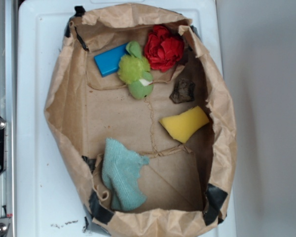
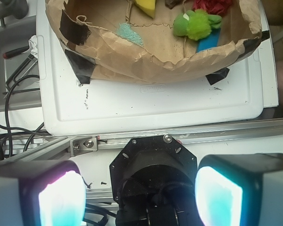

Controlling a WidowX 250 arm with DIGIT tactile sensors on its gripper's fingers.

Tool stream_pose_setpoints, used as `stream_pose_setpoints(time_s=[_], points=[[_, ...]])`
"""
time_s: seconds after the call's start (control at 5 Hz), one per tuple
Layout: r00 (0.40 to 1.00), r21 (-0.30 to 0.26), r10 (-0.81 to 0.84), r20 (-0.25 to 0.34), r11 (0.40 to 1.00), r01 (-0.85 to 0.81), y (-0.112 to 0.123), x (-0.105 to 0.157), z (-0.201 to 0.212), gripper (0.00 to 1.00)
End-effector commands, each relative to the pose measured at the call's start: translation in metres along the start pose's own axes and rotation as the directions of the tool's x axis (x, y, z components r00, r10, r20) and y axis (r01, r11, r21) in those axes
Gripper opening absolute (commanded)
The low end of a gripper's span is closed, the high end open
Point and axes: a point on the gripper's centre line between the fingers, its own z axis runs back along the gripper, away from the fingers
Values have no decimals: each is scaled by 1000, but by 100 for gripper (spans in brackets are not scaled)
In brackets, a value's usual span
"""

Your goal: Grab the blue cloth.

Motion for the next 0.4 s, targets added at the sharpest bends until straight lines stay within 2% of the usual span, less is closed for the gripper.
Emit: stream_pose_setpoints(time_s=[0.0, 0.2], points=[[1000, 0, 0, 0, 1000, 0, 0, 0, 0, 100], [998, -21, 53, 19, 998, -52, -12, 36, -6, 100]])
